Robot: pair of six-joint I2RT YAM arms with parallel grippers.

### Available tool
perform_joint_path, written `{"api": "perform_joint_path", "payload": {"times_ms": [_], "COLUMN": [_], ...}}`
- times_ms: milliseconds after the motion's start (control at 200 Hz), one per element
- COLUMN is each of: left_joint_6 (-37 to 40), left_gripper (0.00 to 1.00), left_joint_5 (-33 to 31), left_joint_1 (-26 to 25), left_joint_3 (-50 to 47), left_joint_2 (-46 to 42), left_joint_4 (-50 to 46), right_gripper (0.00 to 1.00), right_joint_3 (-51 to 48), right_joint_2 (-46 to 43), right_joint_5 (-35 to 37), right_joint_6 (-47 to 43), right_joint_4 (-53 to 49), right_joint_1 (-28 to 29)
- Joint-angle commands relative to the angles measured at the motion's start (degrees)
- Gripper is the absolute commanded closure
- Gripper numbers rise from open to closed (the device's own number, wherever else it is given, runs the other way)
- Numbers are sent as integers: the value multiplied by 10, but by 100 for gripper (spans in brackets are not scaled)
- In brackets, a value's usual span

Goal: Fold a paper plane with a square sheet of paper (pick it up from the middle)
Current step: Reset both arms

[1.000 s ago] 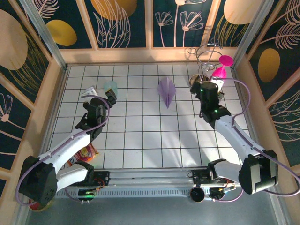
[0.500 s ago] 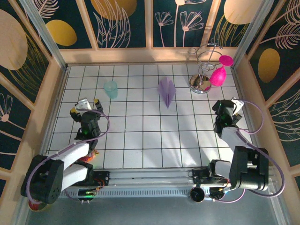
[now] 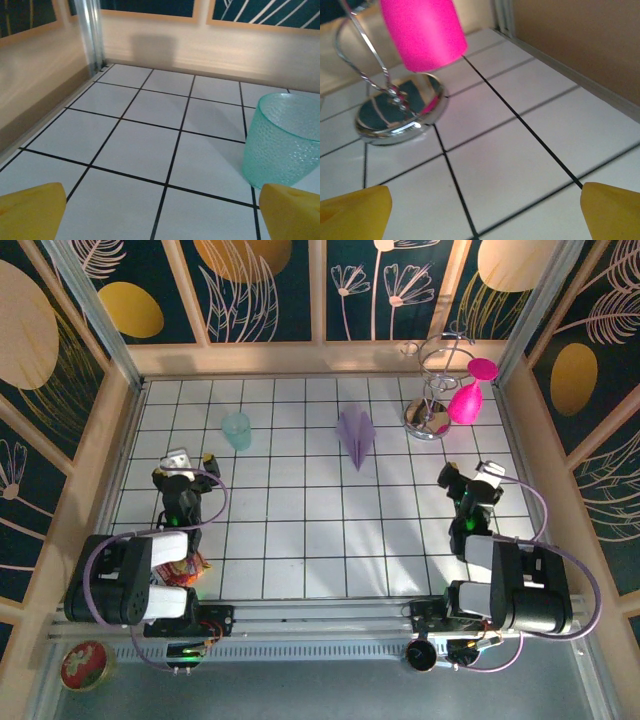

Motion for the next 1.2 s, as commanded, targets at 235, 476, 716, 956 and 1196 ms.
{"api": "perform_joint_path", "payload": {"times_ms": [235, 476, 716, 956, 1196], "left_joint_6": [17, 13, 10, 19, 39], "left_gripper": [2, 1, 1, 1, 1], "left_joint_5": [129, 115, 101, 125, 182], "left_joint_1": [52, 53, 52, 53, 53], "left_joint_3": [12, -16, -21, -34, -23], "left_joint_2": [72, 88, 102, 99, 101], "left_joint_4": [123, 186, 209, 229, 212], "right_gripper": [1, 1, 1, 1, 1], "right_joint_3": [4, 16, 20, 22, 22], "right_joint_2": [91, 164, 163, 163, 163], "right_joint_5": [-51, -52, -57, -64, -65], "right_joint_6": [-71, -99, -98, -95, -95], "right_joint_4": [210, 257, 249, 244, 244], "right_joint_1": [21, 40, 39, 34, 35]}}
